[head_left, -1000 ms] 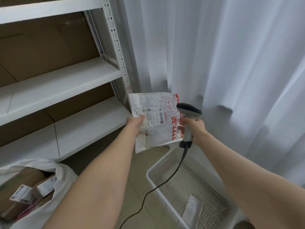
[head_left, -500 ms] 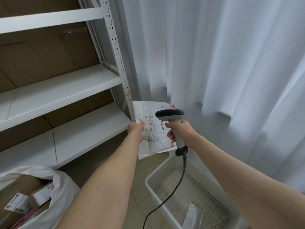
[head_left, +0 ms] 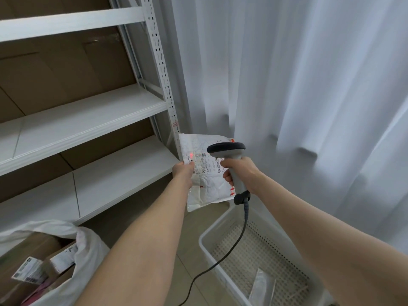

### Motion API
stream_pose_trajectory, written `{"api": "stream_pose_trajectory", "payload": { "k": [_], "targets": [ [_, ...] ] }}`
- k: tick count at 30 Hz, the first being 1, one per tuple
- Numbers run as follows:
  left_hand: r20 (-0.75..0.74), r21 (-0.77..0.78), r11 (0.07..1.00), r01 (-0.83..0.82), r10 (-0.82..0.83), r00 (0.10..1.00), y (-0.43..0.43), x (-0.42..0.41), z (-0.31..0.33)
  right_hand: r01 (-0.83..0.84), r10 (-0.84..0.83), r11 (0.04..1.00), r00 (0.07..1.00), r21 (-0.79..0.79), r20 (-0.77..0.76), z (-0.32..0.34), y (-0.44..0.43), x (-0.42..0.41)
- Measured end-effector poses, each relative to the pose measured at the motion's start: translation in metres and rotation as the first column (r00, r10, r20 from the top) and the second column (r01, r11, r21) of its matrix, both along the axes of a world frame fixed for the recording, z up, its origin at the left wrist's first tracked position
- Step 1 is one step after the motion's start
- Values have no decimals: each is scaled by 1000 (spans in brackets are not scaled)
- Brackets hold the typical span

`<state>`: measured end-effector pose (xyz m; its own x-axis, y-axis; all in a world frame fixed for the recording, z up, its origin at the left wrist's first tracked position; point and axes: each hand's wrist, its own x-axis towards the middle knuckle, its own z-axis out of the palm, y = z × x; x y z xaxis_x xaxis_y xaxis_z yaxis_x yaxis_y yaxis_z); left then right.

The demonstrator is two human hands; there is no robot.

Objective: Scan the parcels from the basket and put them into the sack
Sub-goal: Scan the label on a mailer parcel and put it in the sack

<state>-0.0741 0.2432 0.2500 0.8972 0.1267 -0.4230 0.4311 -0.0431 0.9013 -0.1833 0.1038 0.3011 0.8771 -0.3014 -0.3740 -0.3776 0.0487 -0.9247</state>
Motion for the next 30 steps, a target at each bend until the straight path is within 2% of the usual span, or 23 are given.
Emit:
{"api": "stream_pose_trajectory", "payload": {
  "k": [7,18,21,24,27,30],
  "targets": [
    [21,20,999,40,-40,999,17,8,-10,48,-48,998,999,29,-8,-13,20,1],
    [-45,-25,992,121,-122,992,55,-14,-27,85,-86,996,996,17,3,-30,58,-26],
    [-32,-50,989,142,-144,989,73,-37,-30,123,-126,989,992,84,27,-36,71,-48],
    [-7,-38,987,154,-154,988,106,-68,-32,254,-259,957,966,143,22,-53,90,-80],
    [5,7,993,120,-120,993,153,-100,-30,424,-421,898,906,114,-54,-66,115,-111],
    [20,56,997,56,-58,998,203,-118,-26,449,-441,888,893,102,-97,-69,149,-138]
  ]
}}
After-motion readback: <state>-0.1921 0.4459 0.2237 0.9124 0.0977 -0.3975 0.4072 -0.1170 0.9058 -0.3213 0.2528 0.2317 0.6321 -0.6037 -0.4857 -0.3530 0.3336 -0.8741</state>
